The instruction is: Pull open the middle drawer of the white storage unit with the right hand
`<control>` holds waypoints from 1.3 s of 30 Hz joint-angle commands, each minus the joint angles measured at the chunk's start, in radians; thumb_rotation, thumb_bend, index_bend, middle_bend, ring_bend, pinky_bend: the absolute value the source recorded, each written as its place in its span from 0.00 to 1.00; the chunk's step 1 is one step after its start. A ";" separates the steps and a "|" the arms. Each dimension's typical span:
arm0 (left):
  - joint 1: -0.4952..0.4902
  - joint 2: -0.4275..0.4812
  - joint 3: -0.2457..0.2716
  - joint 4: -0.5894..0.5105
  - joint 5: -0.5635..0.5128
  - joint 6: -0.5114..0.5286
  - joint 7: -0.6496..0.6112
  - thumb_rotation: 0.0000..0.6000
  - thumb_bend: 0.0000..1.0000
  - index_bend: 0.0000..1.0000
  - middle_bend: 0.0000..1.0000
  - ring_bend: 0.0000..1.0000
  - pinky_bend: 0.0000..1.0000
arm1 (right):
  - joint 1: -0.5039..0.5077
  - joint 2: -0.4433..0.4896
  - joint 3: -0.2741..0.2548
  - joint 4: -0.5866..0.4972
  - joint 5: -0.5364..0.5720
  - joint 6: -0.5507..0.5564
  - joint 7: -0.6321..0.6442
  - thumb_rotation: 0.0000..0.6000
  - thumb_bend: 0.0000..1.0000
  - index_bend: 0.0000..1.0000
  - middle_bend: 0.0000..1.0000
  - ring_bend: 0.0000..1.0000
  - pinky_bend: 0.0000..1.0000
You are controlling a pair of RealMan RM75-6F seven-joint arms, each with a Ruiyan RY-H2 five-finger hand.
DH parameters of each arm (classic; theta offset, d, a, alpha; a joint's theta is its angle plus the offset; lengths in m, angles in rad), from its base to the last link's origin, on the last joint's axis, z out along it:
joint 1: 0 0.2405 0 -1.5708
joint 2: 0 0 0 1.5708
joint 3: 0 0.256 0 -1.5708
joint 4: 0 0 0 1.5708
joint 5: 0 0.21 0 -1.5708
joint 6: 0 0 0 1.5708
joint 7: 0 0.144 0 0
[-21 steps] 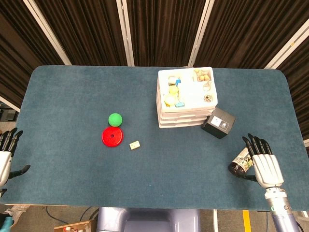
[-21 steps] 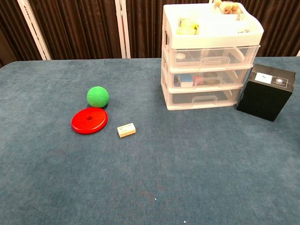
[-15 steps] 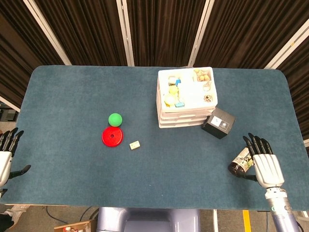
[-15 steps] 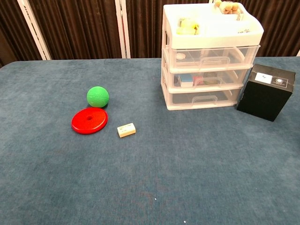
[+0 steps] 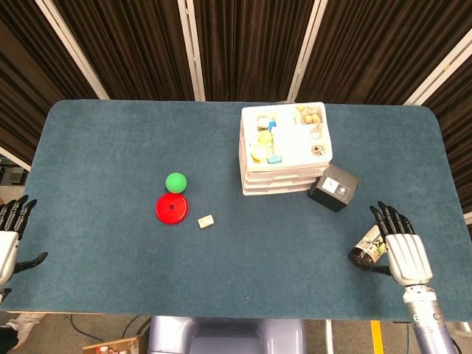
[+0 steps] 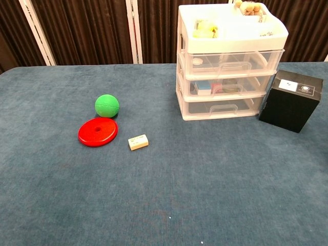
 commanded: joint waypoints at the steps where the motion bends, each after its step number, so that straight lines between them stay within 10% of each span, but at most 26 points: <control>1: 0.005 -0.001 0.002 -0.002 0.007 0.010 0.001 1.00 0.00 0.00 0.00 0.00 0.06 | 0.011 -0.019 0.026 -0.034 -0.025 0.021 0.059 1.00 0.16 0.00 0.22 0.21 0.44; 6: 0.009 -0.004 0.001 -0.004 0.011 0.021 0.007 1.00 0.00 0.00 0.00 0.00 0.06 | 0.060 -0.022 0.096 -0.172 0.069 -0.054 0.157 1.00 0.36 0.00 0.67 0.65 0.82; 10: 0.011 -0.006 0.000 -0.003 0.014 0.027 0.007 1.00 0.01 0.00 0.00 0.00 0.06 | 0.116 -0.017 0.149 -0.279 0.208 -0.164 0.191 1.00 0.55 0.00 0.85 0.81 0.92; 24: 0.016 0.003 -0.003 0.012 0.037 0.051 -0.026 1.00 0.01 0.00 0.00 0.00 0.06 | 0.331 -0.105 0.334 -0.401 0.786 -0.336 0.237 1.00 0.63 0.03 0.89 0.85 0.93; 39: 0.014 0.006 -0.009 0.015 0.030 0.047 -0.043 1.00 0.01 0.00 0.00 0.00 0.06 | 0.472 -0.266 0.372 -0.322 1.012 -0.288 0.195 1.00 0.64 0.04 0.89 0.85 0.93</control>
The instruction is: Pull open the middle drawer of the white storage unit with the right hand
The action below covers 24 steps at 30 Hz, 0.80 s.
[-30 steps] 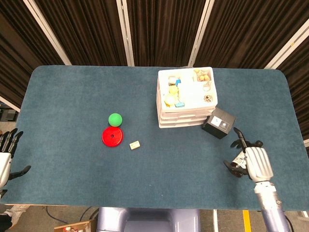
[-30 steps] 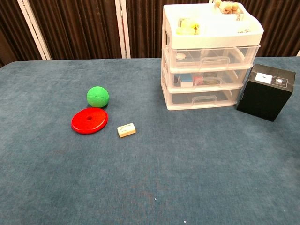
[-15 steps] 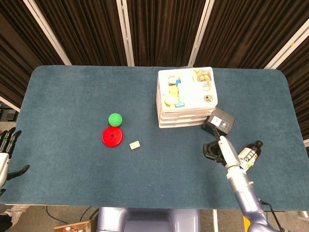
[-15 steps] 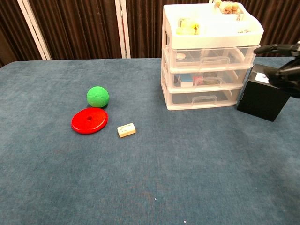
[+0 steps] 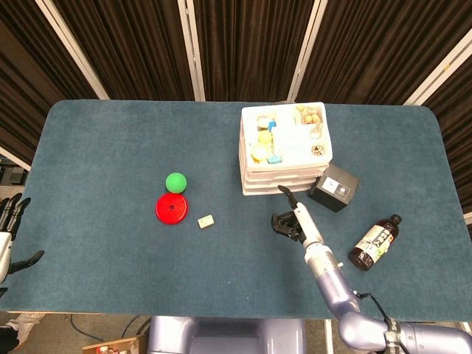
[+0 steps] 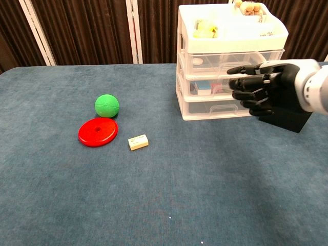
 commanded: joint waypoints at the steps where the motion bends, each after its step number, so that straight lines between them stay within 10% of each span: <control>1: 0.000 0.001 -0.001 0.000 -0.002 -0.002 -0.004 1.00 0.01 0.00 0.00 0.00 0.06 | 0.018 -0.022 0.009 0.023 0.024 0.002 -0.004 1.00 0.64 0.04 0.89 0.85 0.93; 24: 0.000 0.012 0.004 -0.002 0.006 -0.008 -0.041 1.00 0.01 0.00 0.00 0.00 0.06 | 0.074 -0.097 0.092 0.158 0.084 -0.026 0.049 1.00 0.64 0.08 0.89 0.85 0.93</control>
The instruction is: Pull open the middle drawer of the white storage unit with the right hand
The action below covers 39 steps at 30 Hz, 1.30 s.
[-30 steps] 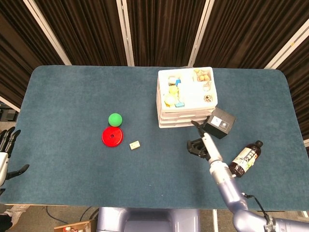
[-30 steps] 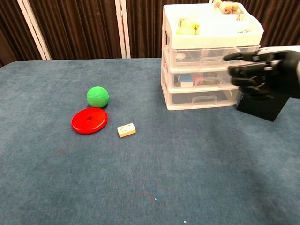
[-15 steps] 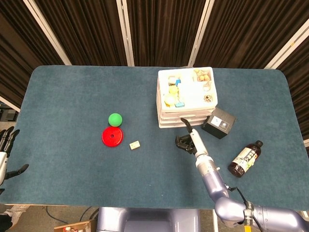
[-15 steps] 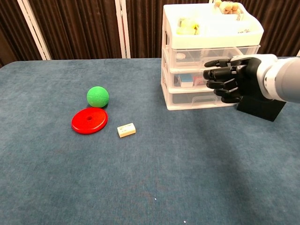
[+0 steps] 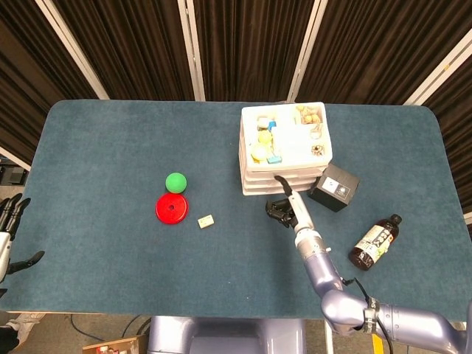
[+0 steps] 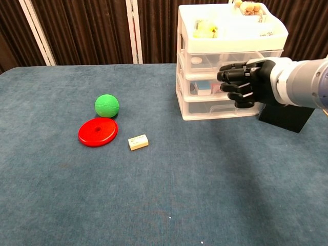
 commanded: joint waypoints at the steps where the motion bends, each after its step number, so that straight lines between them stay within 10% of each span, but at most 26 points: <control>1: 0.000 0.001 -0.001 0.000 -0.002 -0.001 -0.001 1.00 0.01 0.00 0.00 0.00 0.06 | 0.002 -0.012 0.010 0.005 -0.008 0.004 0.013 1.00 0.64 0.11 0.89 0.85 0.93; 39: -0.002 0.004 0.000 -0.002 -0.004 -0.009 -0.006 1.00 0.01 0.00 0.00 0.00 0.06 | -0.006 0.004 0.056 -0.054 0.091 -0.098 0.112 1.00 0.64 0.18 0.89 0.85 0.93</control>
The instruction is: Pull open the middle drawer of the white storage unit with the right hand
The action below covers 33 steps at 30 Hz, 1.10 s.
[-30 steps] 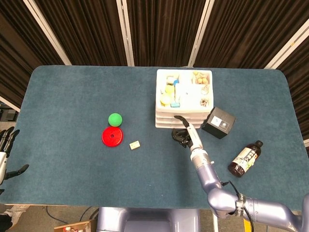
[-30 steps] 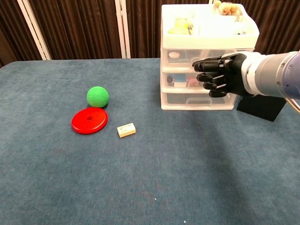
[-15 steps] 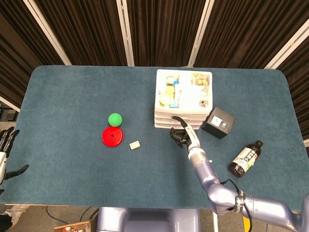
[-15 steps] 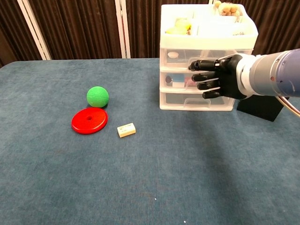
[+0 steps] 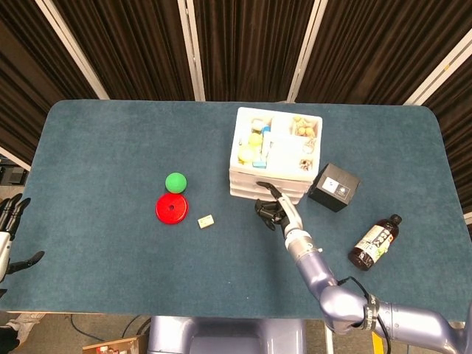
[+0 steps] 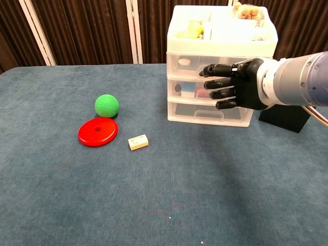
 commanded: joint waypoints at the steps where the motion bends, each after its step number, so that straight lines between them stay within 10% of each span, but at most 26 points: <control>1: 0.000 0.000 0.000 0.000 -0.001 -0.001 0.000 1.00 0.01 0.00 0.00 0.00 0.06 | -0.008 0.007 -0.010 -0.022 -0.013 -0.005 0.006 1.00 0.64 0.18 0.89 0.85 0.93; 22: -0.002 0.000 0.000 -0.001 -0.003 -0.006 -0.002 1.00 0.01 0.00 0.00 0.00 0.06 | -0.090 0.039 -0.120 -0.139 -0.131 -0.029 0.063 1.00 0.64 0.20 0.89 0.85 0.93; 33: 0.000 -0.002 -0.001 0.000 -0.004 -0.001 0.002 1.00 0.01 0.00 0.00 0.00 0.06 | -0.131 0.029 -0.238 -0.208 -0.536 0.260 -0.190 1.00 0.64 0.17 0.89 0.84 0.93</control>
